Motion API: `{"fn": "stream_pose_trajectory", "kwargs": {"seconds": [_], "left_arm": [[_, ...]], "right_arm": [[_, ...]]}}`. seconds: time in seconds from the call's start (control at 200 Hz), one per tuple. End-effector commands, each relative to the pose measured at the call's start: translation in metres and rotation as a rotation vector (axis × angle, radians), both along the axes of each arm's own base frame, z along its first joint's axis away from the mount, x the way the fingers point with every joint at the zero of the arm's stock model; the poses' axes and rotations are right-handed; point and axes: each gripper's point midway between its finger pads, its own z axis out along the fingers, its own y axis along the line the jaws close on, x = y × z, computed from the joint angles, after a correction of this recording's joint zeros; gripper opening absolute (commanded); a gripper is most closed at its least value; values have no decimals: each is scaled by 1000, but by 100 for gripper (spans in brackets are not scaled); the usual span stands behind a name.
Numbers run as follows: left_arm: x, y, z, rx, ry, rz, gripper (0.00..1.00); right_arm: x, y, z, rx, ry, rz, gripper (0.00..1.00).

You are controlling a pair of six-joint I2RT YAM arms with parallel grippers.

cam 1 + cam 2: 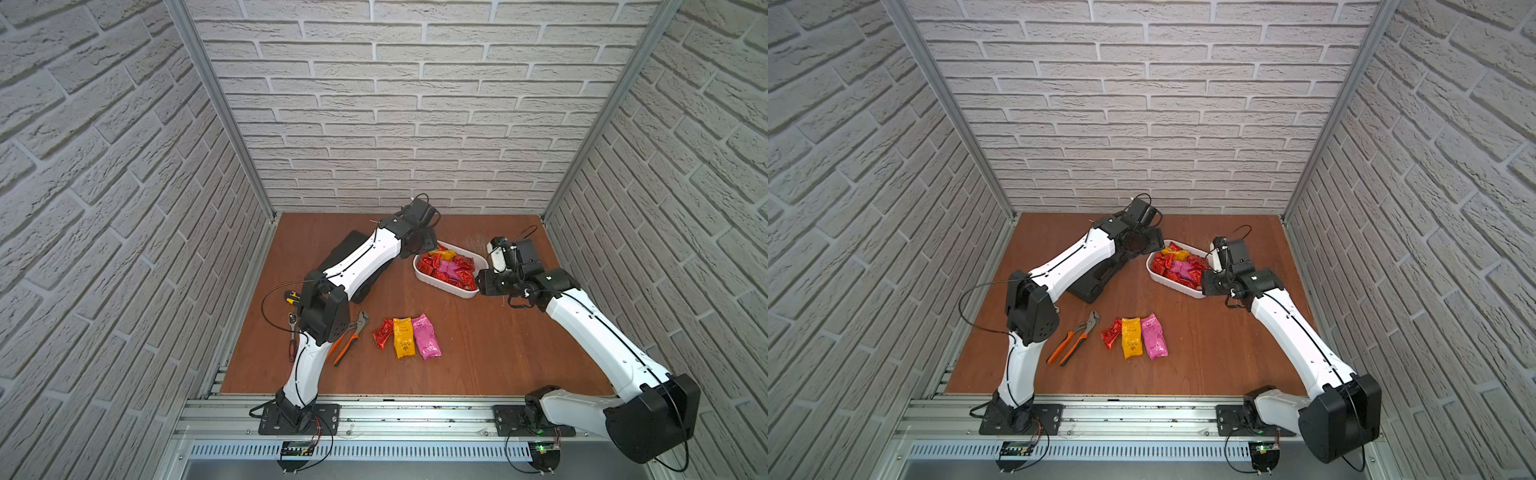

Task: Take the tea bags out of the storage box
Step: Pick up the tea bag from the storage box.

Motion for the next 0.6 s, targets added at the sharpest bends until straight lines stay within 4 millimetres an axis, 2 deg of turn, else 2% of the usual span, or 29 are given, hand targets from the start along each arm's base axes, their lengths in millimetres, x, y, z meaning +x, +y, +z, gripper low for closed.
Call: {"fn": "stream_pose_trajectory", "kwargs": {"seconds": [0.0, 0.12, 0.315, 0.4, 0.595], "left_arm": [[-10, 12, -26, 53, 110, 161, 73], [-16, 9, -41, 59, 168, 218, 72], [-15, -18, -53, 5, 180, 184, 69], [-14, -22, -59, 2, 190, 180, 67], [-14, -22, -66, 1, 202, 199, 52]], "right_arm": [[3, -3, 16, 31, -72, -25, 56], [2, -6, 17, 31, -75, -28, 56], [0, -7, 18, 42, -76, -29, 56], [-1, -7, 18, 45, -79, -28, 56], [-3, -9, 19, 44, -80, -29, 56]]}}
